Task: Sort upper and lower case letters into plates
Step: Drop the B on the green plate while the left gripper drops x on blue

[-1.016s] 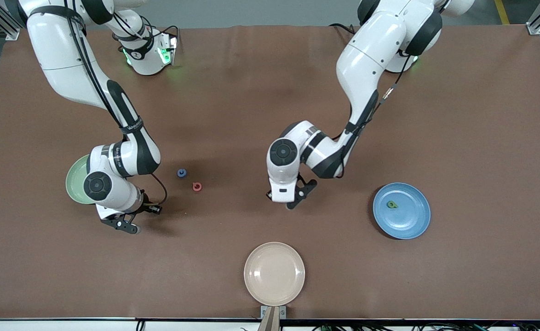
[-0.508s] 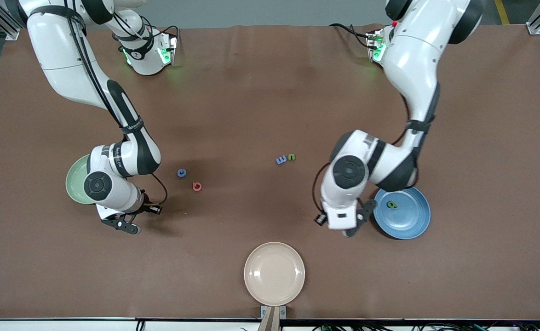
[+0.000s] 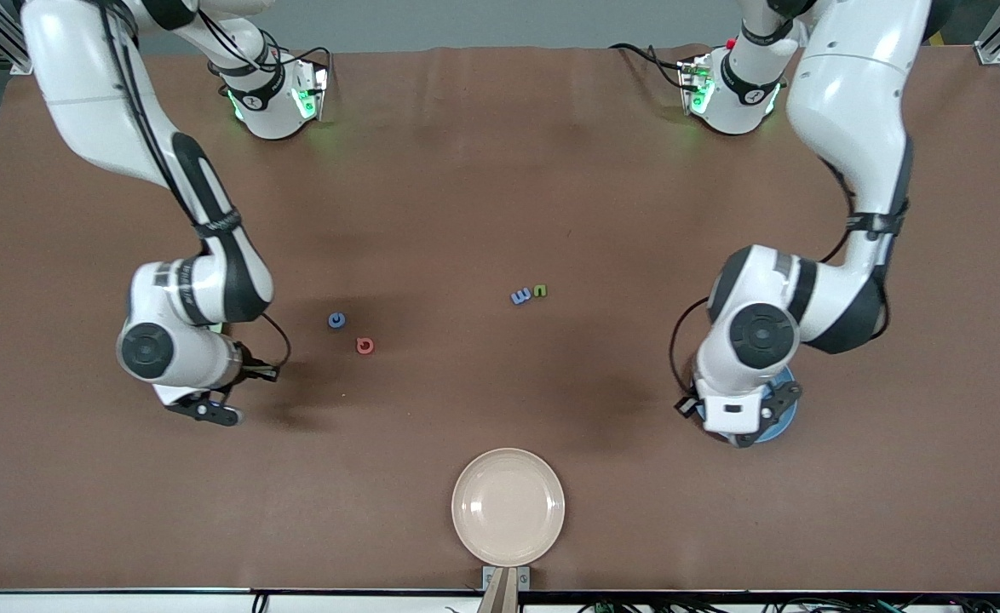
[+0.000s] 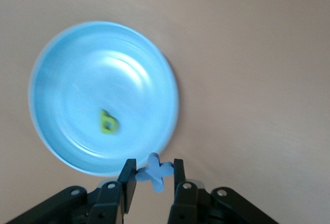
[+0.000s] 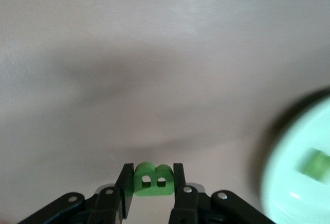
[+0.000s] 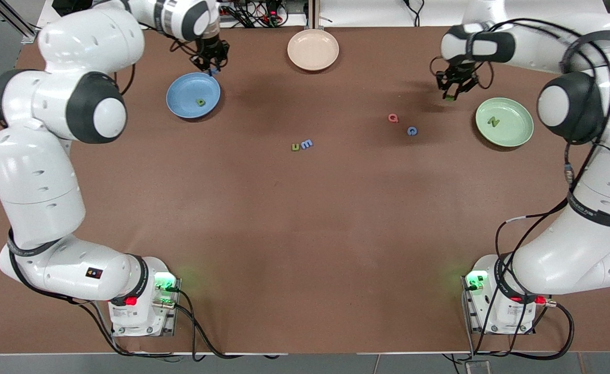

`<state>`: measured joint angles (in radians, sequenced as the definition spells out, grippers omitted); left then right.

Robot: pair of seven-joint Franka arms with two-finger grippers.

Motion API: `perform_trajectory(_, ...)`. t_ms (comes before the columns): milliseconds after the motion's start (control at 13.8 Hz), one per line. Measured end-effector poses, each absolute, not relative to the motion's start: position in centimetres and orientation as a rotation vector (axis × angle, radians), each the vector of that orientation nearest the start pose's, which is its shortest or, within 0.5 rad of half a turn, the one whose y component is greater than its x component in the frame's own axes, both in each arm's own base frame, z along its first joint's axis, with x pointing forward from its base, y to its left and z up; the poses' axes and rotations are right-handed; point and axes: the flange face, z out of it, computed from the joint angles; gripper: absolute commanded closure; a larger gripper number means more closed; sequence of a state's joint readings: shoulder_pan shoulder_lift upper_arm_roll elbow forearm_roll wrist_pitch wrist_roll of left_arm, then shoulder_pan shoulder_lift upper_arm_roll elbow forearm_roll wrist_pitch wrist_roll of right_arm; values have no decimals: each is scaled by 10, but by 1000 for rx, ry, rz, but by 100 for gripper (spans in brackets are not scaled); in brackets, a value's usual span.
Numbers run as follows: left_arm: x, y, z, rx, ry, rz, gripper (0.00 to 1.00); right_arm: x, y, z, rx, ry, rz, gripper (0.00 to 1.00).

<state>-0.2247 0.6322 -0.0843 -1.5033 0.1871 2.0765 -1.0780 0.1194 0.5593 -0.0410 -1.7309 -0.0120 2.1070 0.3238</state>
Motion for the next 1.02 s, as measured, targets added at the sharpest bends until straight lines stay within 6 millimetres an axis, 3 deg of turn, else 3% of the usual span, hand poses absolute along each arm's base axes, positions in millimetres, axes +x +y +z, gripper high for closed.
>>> perform_trajectory(218, 652, -153, 265, -2885, -973, -44, 98, 621, -5, 293, -3160, 260, 286, 80)
perform_trajectory(363, 635, -130, 248, -2900, -946, -35, 96, 600, -51, 297, -3144, 208, 303, 80)
perform_trajectory(435, 629, -123, 244, -2899, -944, -27, 89, 591, -72, 292, -3137, 179, 301, 80)
perform_trajectory(508, 626, -120, 241, -2900, -941, -22, 72, 584, -92, 283, -3133, 148, 281, 80)
perform_trajectory(581, 625, -119, 239, -2901, -940, -22, 41, 577, -106, 272, -3133, 124, 253, 80)
perform_trajectory(653, 624, -117, 238, -2900, -943, -20, 16, 568, -116, 259, -3135, 109, 224, 80)
perform_trajectory(726, 625, -114, 237, -2897, -950, -19, 0, 560, -120, 247, -3136, 103, 204, 80)
perform_trajectory(1016, 626, -101, 235, -2888, -971, -11, 0, 534, -116, 212, -3145, 90, 147, 78)
